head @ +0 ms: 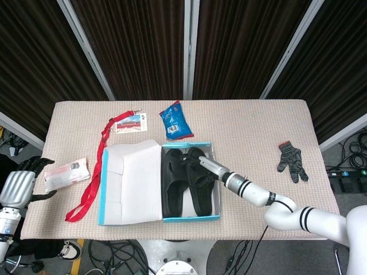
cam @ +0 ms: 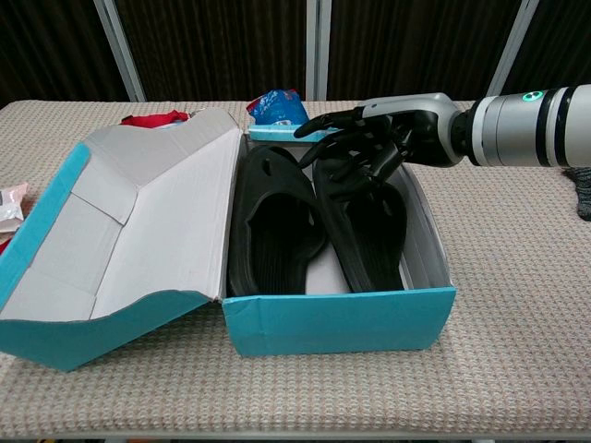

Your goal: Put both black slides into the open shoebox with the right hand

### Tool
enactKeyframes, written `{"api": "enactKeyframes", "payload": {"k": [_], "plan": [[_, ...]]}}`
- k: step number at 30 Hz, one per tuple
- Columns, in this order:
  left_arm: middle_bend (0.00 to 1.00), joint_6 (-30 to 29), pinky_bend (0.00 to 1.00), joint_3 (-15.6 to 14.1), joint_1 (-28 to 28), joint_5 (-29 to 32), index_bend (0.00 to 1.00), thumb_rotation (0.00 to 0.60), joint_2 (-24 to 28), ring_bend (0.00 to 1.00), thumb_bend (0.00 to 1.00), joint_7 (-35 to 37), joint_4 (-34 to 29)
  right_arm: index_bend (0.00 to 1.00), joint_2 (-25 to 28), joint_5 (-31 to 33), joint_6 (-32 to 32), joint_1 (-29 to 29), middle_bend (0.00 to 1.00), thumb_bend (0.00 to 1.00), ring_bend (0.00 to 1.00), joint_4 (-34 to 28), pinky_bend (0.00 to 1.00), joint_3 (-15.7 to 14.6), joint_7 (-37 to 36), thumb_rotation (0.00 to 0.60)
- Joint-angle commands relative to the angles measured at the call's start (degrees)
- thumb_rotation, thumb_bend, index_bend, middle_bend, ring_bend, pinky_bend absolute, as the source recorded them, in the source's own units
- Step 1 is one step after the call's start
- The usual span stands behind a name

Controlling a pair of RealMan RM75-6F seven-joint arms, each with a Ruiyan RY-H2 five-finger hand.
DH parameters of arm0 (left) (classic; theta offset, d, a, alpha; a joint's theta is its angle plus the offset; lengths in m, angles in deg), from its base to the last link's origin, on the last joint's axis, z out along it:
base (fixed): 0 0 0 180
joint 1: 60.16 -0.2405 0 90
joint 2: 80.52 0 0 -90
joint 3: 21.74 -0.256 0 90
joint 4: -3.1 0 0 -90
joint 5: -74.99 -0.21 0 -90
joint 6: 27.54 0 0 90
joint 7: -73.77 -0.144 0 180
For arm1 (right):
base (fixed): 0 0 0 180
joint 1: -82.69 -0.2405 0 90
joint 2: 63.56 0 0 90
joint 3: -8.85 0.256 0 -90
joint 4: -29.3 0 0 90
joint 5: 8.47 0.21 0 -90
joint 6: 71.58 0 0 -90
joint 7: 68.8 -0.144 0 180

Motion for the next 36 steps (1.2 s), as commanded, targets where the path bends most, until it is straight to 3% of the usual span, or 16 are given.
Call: {"api": "enactKeyframes", "payload": {"k": [1,10,14,17,21,26,31,36], "plan": [[0.23,0.0,0.19,0.03,0.02,0.01,0.24,0.6,0.04,0.12,0.12,-0.07,-0.05,0.1,0.3,-0.47,1.08,0.04,0.18,0.14,0.02,-0.5,0.17,0.2,-0.38,0.6],[0.23,-0.43,0.19,0.17,0.05,-0.29,0.24,0.6,0.15,0.12,0.12,-0.53,-0.56,0.1,5.8,-4.01,8.81,1.17,0.18,0.14,0.02,-6.93,0.17,1.53,-0.15,0.6],[0.23,-0.38,0.19,0.32,0.2,-0.23,0.24,0.6,0.22,0.12,0.12,-0.85,-0.83,0.1,9.4,-5.97,14.19,2.93,0.18,0.14,0.02,-10.4,0.17,1.68,3.43,0.6],[0.23,-0.47,0.19,0.44,0.24,-0.19,0.24,0.6,0.28,0.12,0.12,-1.06,-1.03,0.1,11.38,-5.8,20.52,6.02,0.18,0.13,0.02,-11.15,0.17,1.98,15.52,0.6],[0.23,-0.42,0.19,0.65,0.35,0.01,0.24,0.6,0.31,0.12,0.12,-1.15,-1.19,0.1,12.29,-1.1,30.08,12.24,0.15,0.11,0.0,-12.89,0.1,2.09,41.41,0.6],[0.23,-0.89,0.19,0.95,0.37,0.0,0.24,0.6,0.27,0.12,0.12,-1.29,-1.32,0.1,16.47,4.0,35.86,18.94,0.08,0.09,0.0,-18.27,0.01,-1.2,61.53,0.6],[0.23,-1.23,0.19,1.16,0.39,0.0,0.24,0.6,0.35,0.12,0.12,-1.73,-1.3,0.09,18.73,8.36,42.04,25.24,0.04,0.07,0.0,-21.76,0.0,-4.57,75.18,0.6],[0.23,-1.25,0.19,1.29,0.44,0.21,0.24,0.6,0.28,0.12,0.12,-2.66,-1.3,0.08,18.23,8.09,47.43,30.64,0.03,0.07,0.0,-21.58,0.0,-7.62,79.2,0.6]]}}
